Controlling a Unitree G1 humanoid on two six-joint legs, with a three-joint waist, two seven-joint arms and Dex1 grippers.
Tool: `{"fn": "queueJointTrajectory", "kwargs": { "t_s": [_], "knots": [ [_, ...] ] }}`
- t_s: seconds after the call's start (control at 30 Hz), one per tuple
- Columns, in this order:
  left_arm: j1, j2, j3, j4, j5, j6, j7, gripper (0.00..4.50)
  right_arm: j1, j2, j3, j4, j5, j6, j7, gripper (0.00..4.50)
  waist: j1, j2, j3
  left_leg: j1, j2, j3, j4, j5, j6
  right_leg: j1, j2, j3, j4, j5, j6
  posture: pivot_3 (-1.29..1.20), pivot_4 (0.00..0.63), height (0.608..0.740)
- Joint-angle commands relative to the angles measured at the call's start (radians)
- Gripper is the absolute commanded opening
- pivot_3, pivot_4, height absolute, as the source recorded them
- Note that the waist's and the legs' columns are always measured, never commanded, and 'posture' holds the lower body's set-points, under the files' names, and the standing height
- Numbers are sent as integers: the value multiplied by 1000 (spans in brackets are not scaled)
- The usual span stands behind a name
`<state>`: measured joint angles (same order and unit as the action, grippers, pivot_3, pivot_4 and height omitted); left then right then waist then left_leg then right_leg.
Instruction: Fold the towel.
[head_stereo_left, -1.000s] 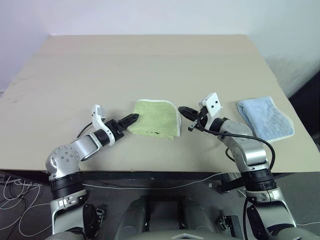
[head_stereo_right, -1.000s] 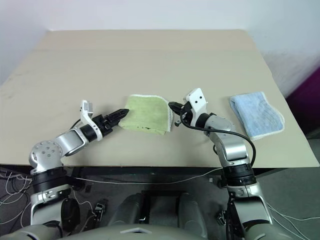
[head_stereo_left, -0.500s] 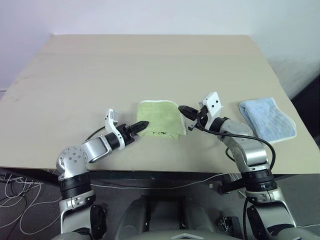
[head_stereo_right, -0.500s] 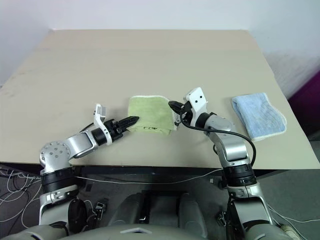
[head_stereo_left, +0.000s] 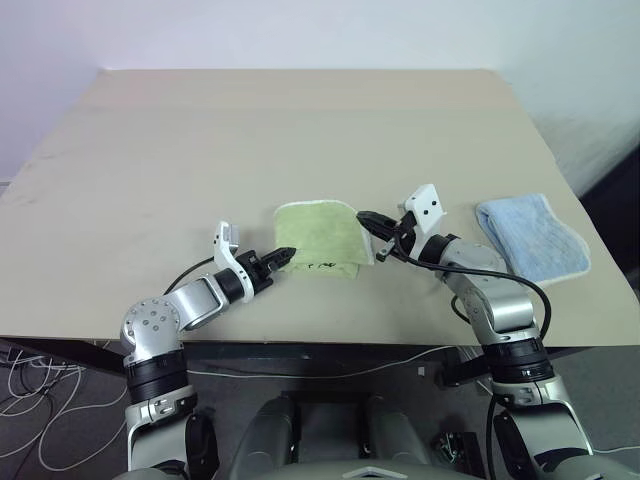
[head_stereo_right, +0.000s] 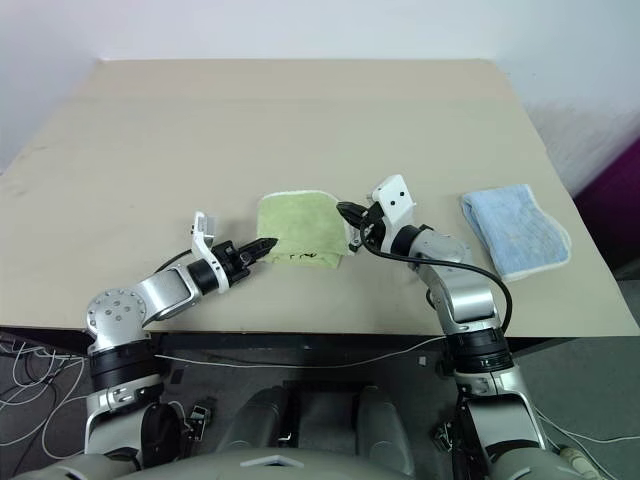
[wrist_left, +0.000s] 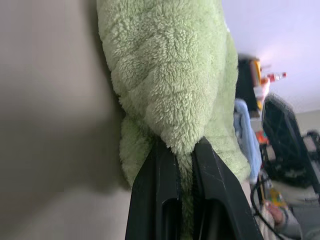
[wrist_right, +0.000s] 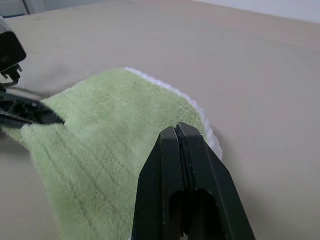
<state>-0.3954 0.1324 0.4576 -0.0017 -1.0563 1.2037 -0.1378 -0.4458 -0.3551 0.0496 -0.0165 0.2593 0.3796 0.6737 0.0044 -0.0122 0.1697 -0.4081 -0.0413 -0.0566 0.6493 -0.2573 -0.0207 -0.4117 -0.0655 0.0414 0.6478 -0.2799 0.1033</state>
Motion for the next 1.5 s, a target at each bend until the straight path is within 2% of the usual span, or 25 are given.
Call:
{"fn": "queueJointTrajectory", "kwargs": {
  "t_s": [0.03, 0.17, 0.33, 0.47, 0.57, 0.7, 0.9, 1.03, 1.37, 1.5],
  "knots": [
    [-55, 24, 68, 17, -16, -97, 11, 16, -2, -11, -20, -44, 14, -8, -1, 0, 0, 0, 0, 0, 0, 0, 0, 0, 0, 0, 0, 0, 0, 0, 0, 0, 150, 740],
    [-165, 98, 147, 130, 14, -240, 22, 16, -9, -14, -21, -39, 15, -9, 0, 0, 0, 0, 0, 0, 0, 0, 0, 0, -1, 0, 1, 0, 0, 0, 0, 0, 150, 740],
    [-289, 269, 242, 322, 77, -448, -13, 16, -12, -15, -18, -41, 15, -10, 0, 0, -10, -1, 0, 0, 0, 0, -1, 3, -5, -1, 1, 0, 0, 0, 0, 0, 150, 740],
    [-294, 403, 308, 440, 121, -586, -49, 16, -5, -18, -22, -48, 17, -10, -2, 0, -20, -1, 0, 0, 1, 0, -2, 3, -5, -2, 1, 0, 0, 0, 0, 0, 150, 740],
    [-247, 454, 352, 508, 135, -628, -51, 16, 4, -19, -23, -52, 17, -11, -4, 0, -20, -1, 1, 0, 1, 0, -2, 3, -5, -2, 1, 0, 0, 0, 0, 0, 150, 740],
    [-134, 437, 388, 510, 133, -632, -24, 16, 9, -18, -21, -55, 17, -9, -6, 0, -18, -1, 1, 0, 1, 0, -2, 1, -1, -2, 0, 0, 0, 0, 0, 0, 150, 740],
    [19, 334, 429, 350, 60, -609, 21, 16, -7, -19, -15, -27, 13, -17, 7, 0, -14, -5, 0, -1, 1, -2, -2, 0, -1, -1, -2, 0, 0, 0, 0, 0, 150, 740],
    [72, 292, 439, 277, 12, -595, 41, 1091, -22, -14, -5, -8, 10, -23, 18, 0, -17, -5, 0, -1, 1, -2, -2, 0, -1, -2, -3, 0, 0, 0, 0, 0, 150, 740],
    [167, 243, 437, 135, -136, -536, 60, 4439, -33, -2, 6, 12, 7, -31, 32, 0, -17, -5, 0, -1, 1, -1, -2, 0, -1, -2, -2, 0, 0, 0, 0, 0, 150, 740],
    [205, 213, 326, 17, -126, -489, 60, 4481, -33, -2, 5, 13, 7, -31, 34, 0, -14, -5, 0, -1, 1, -1, -2, 0, -1, -1, -3, 0, 0, 0, 0, 0, 150, 740]
  ]
}}
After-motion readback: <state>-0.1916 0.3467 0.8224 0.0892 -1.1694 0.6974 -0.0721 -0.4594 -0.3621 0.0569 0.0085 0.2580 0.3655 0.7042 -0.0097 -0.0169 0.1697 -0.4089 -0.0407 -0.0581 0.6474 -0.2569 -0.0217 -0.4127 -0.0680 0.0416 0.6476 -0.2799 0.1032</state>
